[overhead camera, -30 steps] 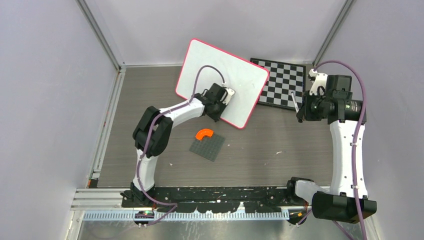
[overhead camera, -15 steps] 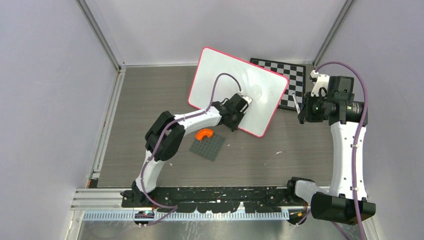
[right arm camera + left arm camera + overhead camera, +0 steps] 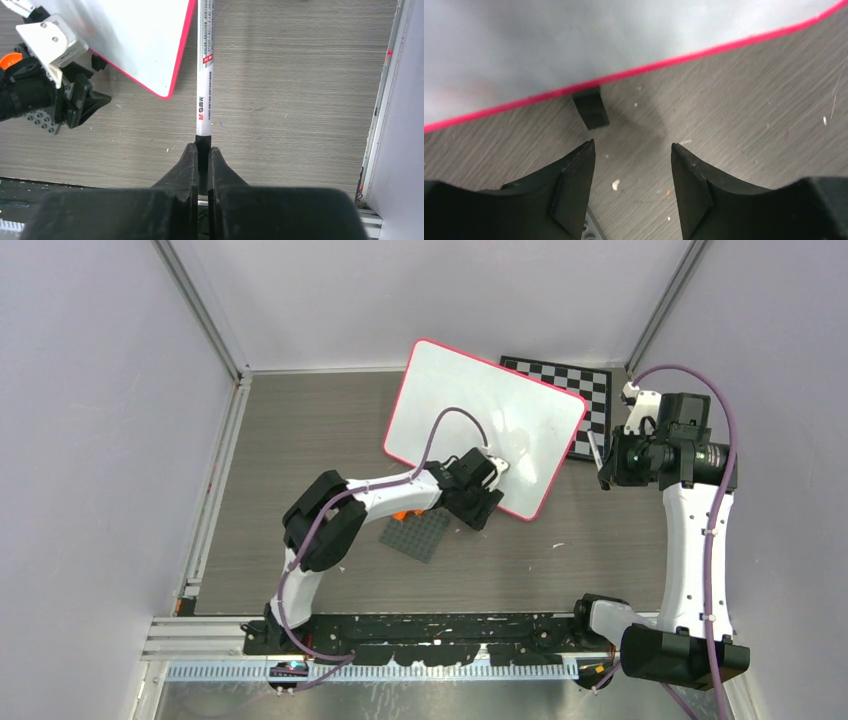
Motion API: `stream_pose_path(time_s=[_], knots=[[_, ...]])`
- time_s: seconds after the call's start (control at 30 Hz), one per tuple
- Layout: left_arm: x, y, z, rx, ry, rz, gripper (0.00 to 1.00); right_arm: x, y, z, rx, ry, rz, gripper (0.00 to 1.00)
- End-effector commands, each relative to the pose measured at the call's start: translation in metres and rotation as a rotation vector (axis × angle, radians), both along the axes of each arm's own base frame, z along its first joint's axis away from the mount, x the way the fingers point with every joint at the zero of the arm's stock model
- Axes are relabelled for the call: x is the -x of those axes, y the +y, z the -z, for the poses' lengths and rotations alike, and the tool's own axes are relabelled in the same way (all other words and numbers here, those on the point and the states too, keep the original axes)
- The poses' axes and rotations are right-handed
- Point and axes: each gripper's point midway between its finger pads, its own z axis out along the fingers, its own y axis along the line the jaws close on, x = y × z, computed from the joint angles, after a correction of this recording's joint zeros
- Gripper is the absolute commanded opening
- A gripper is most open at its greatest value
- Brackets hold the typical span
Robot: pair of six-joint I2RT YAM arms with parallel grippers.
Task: Write a sentence on the whiteboard
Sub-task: Move the whiteboard to the center of the board.
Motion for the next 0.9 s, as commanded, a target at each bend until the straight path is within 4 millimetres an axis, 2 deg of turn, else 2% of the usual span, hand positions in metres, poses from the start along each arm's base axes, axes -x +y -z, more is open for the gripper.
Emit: stream_pose_path(time_s=[0.0,0.13,0.33,0.5,0.73,0.8,0.87], knots=[[0.01,0.0,-0.031,0.081,-0.027,0.066,0.59,0.0,-0.002,-0.017,0.011,-0.052,0.0,0.0],[0.017,0.021,-0.018,0.045,0.034,0.062,0.59,-0.001,-0.003,-0.019,0.015,-0.059,0.006,0.0],[0.014,0.069,0.002,-0.017,0.103,0.009,0.59,-0.001,-0.006,-0.021,0.03,-0.062,0.013,0.0],[-0.013,0.121,0.002,-0.049,0.124,-0.105,0.59,-0.001,-0.007,-0.02,0.031,-0.057,0.012,0.0],[-0.048,0.211,0.002,-0.051,0.142,-0.299,0.57,0.001,-0.011,-0.016,0.047,-0.047,0.008,0.0],[-0.059,0.221,-0.003,-0.037,0.084,-0.295,0.56,0.002,-0.011,-0.014,0.049,-0.043,0.005,0.0],[-0.07,0.218,-0.016,-0.009,0.008,-0.278,0.56,0.001,-0.011,-0.012,0.045,-0.036,0.005,0.0]])
